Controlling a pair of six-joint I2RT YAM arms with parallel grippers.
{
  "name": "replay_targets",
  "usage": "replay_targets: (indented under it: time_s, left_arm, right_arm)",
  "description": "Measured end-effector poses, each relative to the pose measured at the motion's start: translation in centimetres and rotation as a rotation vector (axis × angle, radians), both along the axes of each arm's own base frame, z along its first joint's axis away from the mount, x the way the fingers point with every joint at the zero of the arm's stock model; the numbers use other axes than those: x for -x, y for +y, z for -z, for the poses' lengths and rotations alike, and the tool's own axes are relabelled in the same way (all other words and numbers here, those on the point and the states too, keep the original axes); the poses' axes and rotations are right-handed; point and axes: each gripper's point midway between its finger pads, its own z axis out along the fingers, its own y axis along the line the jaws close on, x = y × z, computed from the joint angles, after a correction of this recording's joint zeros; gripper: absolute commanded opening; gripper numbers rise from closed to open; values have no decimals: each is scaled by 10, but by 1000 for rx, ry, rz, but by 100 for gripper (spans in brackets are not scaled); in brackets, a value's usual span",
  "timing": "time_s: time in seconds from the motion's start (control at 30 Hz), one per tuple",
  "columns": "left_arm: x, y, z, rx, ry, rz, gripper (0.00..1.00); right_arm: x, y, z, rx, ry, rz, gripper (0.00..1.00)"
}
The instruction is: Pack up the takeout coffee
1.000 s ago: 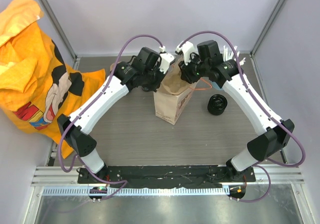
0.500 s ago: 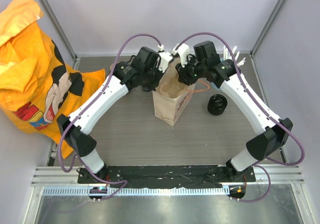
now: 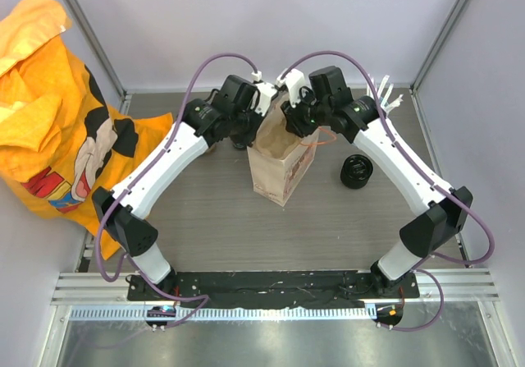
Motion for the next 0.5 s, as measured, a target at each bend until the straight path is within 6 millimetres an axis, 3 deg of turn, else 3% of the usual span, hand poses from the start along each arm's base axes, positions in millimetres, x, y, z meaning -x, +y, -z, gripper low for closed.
replay_targets:
  time_s: [0.5]
  left_arm:
    - [12, 5, -3, 6, 29, -1, 12]
  right_arm:
    - [5, -1, -9, 69, -35, -16, 29]
